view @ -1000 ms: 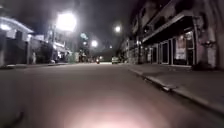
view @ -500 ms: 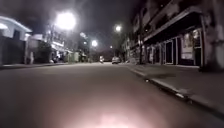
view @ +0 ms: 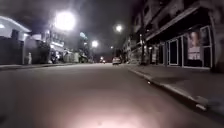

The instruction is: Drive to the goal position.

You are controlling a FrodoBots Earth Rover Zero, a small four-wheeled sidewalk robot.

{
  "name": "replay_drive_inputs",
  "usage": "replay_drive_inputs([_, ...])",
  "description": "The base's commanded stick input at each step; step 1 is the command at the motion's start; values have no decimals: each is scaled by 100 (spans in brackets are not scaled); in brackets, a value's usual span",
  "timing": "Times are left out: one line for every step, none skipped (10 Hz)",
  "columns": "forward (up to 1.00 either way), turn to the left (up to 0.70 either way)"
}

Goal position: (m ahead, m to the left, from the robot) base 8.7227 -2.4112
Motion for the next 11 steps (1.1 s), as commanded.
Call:
replay_drive_inputs([100, 0])
replay_drive_inputs([100, 0])
replay_drive_inputs([100, 0])
replay_drive_inputs([100, 0])
replay_drive_inputs([100, 0])
replay_drive_inputs([100, 0])
replay_drive_inputs([100, 0])
replay_drive_inputs([100, 0])
replay_drive_inputs([100, 0])
replay_drive_inputs([100, 0])
replay_drive_inputs([100, 0])
